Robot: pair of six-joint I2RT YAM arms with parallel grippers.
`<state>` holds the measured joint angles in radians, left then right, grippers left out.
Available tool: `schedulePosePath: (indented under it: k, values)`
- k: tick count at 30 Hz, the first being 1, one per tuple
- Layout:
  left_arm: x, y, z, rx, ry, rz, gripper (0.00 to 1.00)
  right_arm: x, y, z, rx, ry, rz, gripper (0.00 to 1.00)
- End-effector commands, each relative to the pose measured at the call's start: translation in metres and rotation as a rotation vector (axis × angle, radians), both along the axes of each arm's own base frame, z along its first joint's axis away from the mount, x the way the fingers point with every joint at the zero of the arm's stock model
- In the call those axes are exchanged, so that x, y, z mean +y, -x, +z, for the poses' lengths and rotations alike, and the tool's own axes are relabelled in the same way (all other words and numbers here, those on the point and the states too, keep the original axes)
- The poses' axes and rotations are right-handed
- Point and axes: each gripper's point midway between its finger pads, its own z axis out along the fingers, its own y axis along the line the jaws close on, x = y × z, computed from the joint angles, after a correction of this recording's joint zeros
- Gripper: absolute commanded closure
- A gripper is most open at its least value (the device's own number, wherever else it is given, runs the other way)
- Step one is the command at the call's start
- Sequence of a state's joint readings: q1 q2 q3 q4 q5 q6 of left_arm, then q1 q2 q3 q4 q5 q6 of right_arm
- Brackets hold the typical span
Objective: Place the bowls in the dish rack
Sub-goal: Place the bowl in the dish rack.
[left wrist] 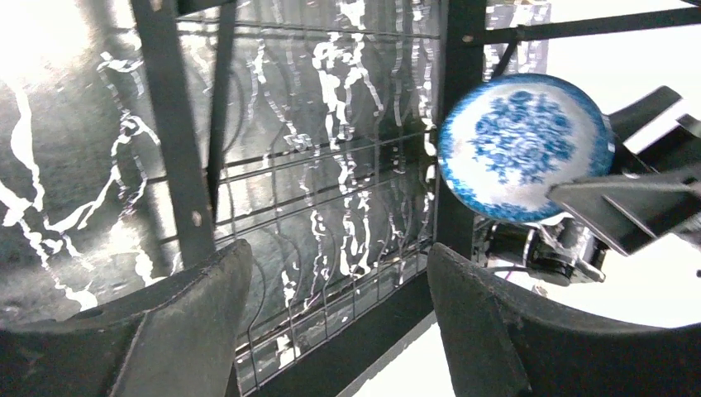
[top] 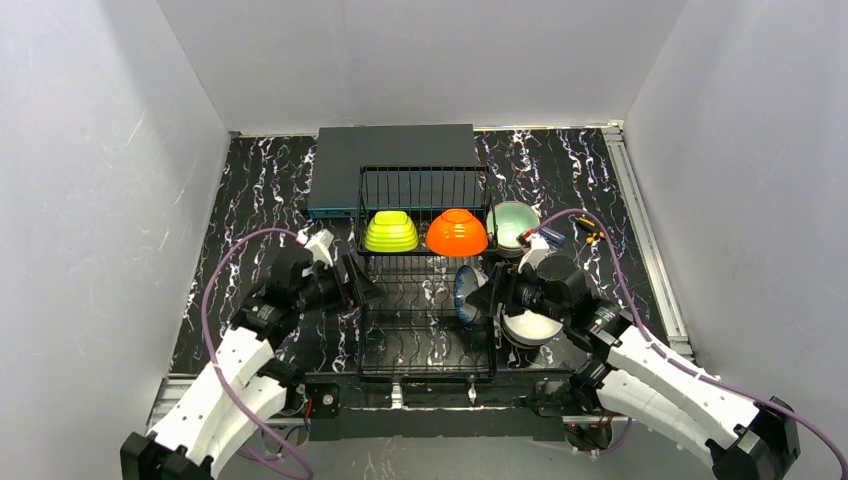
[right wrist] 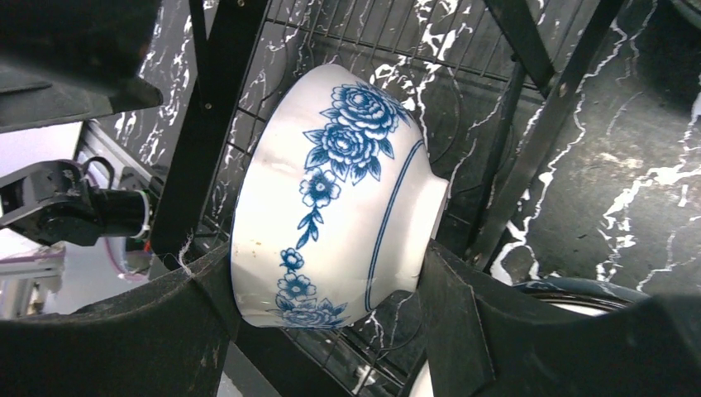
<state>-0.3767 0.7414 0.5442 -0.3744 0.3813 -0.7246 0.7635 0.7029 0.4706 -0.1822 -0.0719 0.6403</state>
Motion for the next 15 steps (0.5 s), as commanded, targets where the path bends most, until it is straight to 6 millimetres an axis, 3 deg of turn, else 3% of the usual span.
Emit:
schedulePosePath:
  k: [1, 11, 15]
  values:
    - [-0.014, 0.008, 0.027, -0.151, 0.12, -0.094, 0.26, 0.023, -0.007, 0.05, -0.055, -0.186, 0.008, 0.99]
    - [-0.047, 0.031, 0.061, -0.451, 0.249, -0.267, 0.29, 0.033, -0.003, 0.051, 0.007, -0.278, -0.001, 0.99]
    - [-0.064, 0.037, 0.06, -0.498, 0.184, -0.321, 0.33, 0.033, -0.002, 0.047, 0.029, -0.282, -0.006, 0.99]
